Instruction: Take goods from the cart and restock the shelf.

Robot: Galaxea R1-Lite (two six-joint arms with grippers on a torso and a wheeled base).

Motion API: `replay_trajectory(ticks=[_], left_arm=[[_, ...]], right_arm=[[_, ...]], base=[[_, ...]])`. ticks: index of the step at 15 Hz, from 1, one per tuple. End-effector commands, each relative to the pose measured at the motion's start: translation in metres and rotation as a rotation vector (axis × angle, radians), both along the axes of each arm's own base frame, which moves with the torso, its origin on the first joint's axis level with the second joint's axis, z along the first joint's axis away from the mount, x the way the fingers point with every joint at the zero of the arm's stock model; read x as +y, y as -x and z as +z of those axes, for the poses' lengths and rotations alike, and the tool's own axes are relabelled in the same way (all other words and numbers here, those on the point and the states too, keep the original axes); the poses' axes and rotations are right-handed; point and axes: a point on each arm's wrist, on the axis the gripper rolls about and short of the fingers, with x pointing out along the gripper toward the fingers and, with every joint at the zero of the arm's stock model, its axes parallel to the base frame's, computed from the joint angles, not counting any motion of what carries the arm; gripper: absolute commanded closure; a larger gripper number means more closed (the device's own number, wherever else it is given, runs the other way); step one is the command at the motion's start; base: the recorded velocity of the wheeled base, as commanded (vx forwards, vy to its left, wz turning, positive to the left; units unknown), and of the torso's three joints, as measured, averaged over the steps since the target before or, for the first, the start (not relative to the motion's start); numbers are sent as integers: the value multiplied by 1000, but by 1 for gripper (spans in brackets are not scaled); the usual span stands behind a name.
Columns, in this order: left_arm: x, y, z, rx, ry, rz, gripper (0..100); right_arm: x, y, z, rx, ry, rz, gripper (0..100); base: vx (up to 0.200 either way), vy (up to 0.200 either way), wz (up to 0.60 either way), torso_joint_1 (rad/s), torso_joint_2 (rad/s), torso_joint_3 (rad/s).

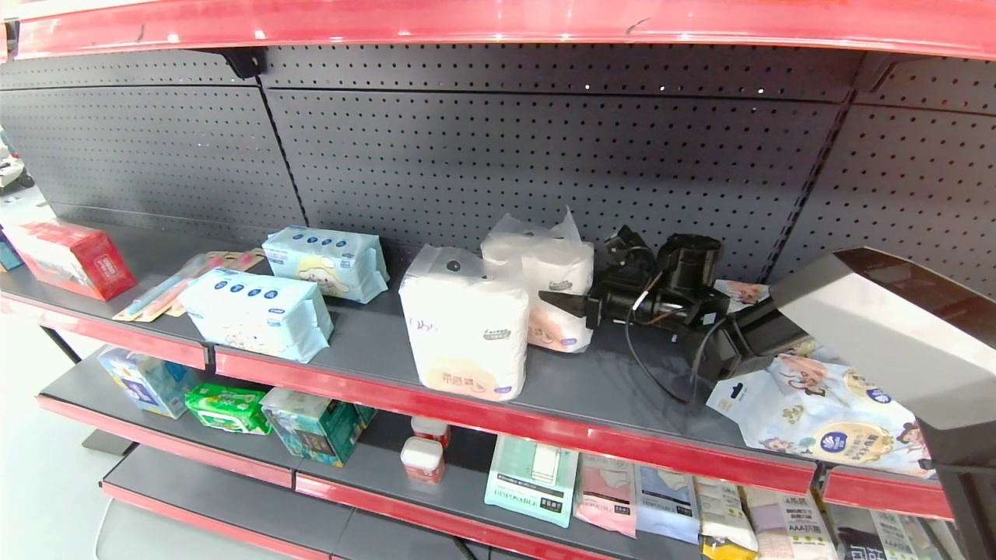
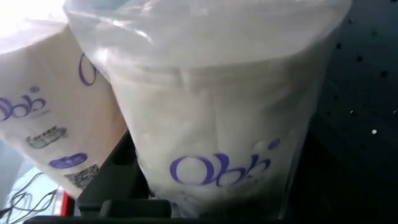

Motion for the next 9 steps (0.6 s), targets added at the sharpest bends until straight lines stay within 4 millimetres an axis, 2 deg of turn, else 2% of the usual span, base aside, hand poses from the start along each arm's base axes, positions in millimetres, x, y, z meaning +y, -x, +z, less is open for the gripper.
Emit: replay_trajectory(ticks=[1,5,9], left_arm=[[0,0,0,1,0,1,0],[0,0,0,1,0,1,0],[0,0,0,1,0,1,0]], right_arm=[[1,-3,1,-15,-4,-1,100],[8,-7,-4,-16,-6,4,100],[7,-9,-20,16,5,-12,100]], base=[[0,0,0,0,0,0],[0,0,0,0,0,0],[0,0,0,0,0,0]])
